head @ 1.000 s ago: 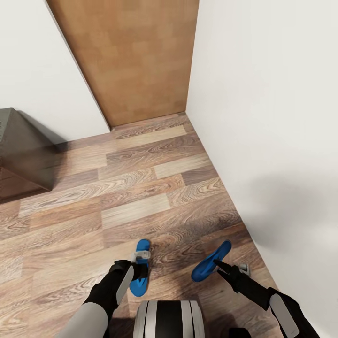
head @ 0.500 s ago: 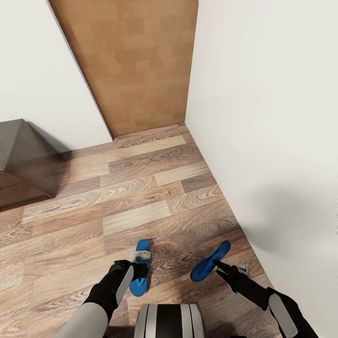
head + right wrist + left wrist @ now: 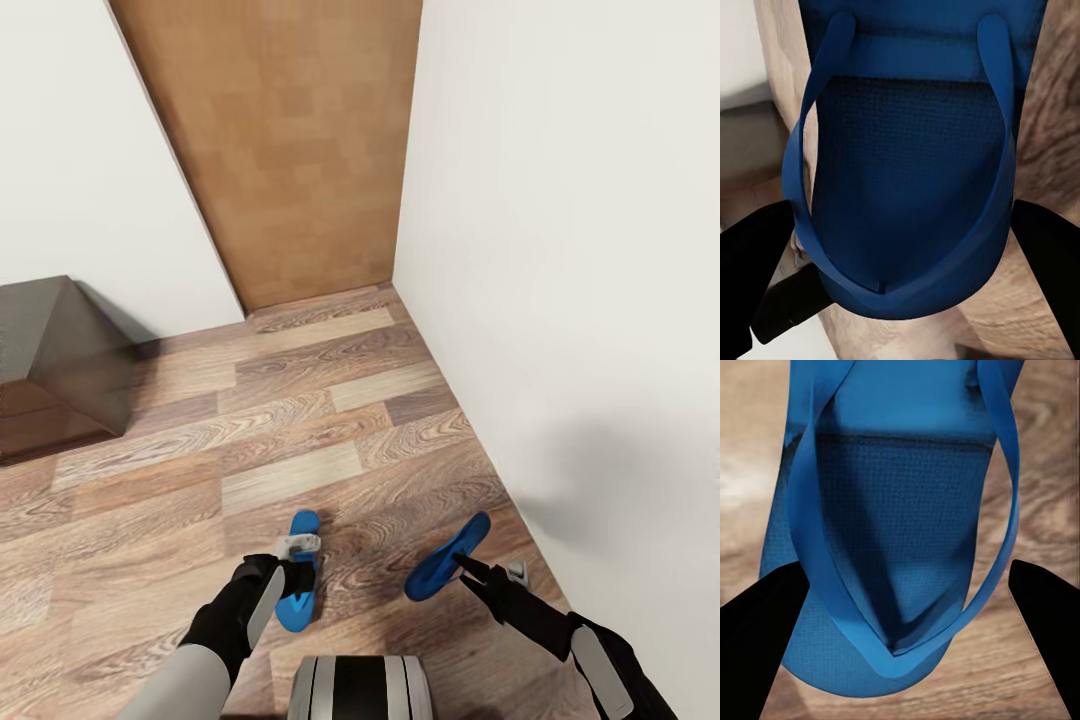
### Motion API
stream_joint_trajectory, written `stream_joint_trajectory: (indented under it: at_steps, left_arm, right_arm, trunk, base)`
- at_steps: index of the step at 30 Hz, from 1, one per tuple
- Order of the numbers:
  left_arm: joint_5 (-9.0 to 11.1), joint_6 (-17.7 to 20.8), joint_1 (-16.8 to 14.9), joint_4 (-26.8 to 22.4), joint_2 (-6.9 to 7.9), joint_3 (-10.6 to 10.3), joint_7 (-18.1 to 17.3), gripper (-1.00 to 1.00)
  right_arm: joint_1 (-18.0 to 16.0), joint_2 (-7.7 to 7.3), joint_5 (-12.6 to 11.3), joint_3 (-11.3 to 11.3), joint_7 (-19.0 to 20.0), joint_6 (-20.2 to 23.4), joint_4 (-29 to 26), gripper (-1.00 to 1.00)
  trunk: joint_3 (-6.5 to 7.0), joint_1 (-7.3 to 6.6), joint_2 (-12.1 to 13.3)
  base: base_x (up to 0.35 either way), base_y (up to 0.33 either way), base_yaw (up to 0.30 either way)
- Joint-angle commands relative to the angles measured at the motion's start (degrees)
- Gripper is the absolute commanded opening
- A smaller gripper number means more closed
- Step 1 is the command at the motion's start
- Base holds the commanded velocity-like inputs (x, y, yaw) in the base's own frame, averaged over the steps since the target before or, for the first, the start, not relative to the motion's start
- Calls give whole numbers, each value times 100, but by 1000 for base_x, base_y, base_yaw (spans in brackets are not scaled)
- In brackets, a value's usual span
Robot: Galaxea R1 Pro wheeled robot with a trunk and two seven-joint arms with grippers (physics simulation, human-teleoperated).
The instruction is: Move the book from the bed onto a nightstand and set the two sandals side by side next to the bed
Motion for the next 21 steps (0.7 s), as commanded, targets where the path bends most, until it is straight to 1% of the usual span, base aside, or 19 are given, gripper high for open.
stream_joint_trajectory:
  at_steps: [1,21]
  left_arm:
    - [52,28,0,-8,-4,8,41,-100]
    - [52,26,0,-8,-7,0,41,-100]
  right_arm:
    - [-2,1,-6,-8,7,31,1,-100]
    - [-2,8,-5,0,-13,29,1,-100]
  trunk:
    - [19,-3,0]
    - [462,-55,27]
  base:
    - [0,0,0]
    - [0,0,0]
